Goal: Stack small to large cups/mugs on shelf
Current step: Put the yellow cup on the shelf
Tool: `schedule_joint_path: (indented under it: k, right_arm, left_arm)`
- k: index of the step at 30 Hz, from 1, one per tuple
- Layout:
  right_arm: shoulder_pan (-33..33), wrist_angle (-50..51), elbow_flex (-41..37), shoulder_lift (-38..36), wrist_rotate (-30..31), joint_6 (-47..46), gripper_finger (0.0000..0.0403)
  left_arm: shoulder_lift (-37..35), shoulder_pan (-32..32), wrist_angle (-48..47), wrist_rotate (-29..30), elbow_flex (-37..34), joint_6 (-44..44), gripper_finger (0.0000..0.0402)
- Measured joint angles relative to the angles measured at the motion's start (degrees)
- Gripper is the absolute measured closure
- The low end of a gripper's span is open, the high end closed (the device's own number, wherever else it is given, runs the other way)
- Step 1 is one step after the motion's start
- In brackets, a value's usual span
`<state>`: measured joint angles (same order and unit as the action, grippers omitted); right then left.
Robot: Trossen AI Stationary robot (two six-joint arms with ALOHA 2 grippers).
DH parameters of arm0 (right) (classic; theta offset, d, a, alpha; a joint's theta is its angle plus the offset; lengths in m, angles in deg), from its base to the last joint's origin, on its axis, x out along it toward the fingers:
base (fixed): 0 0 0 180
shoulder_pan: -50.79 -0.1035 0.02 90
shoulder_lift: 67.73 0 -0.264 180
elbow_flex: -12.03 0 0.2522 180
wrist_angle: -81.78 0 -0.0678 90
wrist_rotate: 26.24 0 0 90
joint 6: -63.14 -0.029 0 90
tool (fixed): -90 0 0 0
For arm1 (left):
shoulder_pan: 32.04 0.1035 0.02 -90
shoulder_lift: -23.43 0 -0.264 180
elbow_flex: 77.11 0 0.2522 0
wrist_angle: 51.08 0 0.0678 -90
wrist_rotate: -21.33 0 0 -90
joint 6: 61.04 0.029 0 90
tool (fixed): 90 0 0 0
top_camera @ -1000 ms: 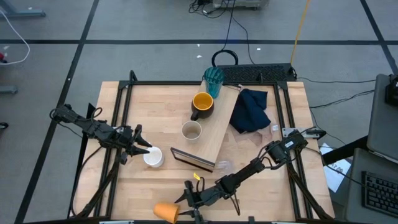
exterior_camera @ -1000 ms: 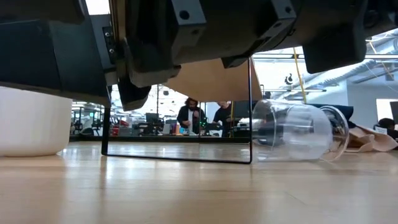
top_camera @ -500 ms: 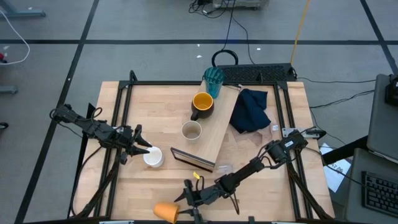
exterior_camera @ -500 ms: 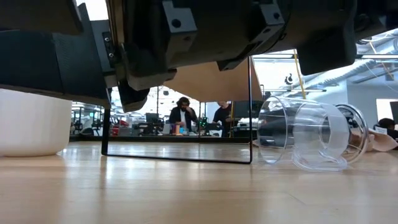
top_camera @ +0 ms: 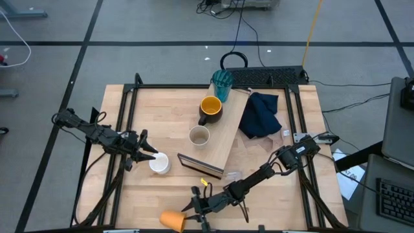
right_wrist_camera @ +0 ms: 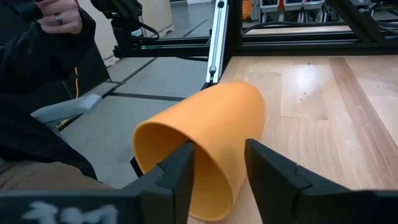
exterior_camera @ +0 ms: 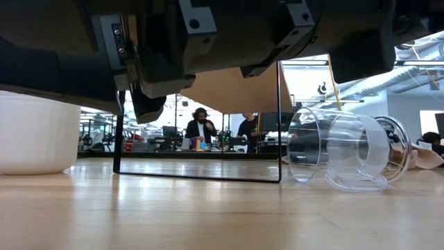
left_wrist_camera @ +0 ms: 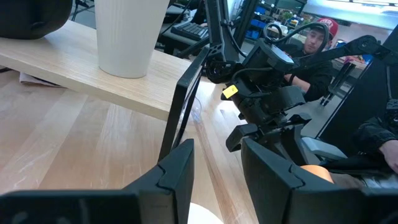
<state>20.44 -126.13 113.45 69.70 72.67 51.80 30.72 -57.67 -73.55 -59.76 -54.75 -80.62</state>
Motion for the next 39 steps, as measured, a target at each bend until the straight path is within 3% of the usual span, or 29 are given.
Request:
schedule_joint_path:
  k: [19,39]
  right_arm:
    - [0.0,-0.09,0.0,0.0,0.01,0.03,0.0395]
    - [-0.02,-0.38,-0.02,-1.83,-0.04,0.75,0.0402]
  left_arm:
    - [0.0,-0.01,0.0,0.0,0.0,0.03,0.0268]
    - [-0.02,-0.01,0.0,0.0,0.0,-0.1,0.0268]
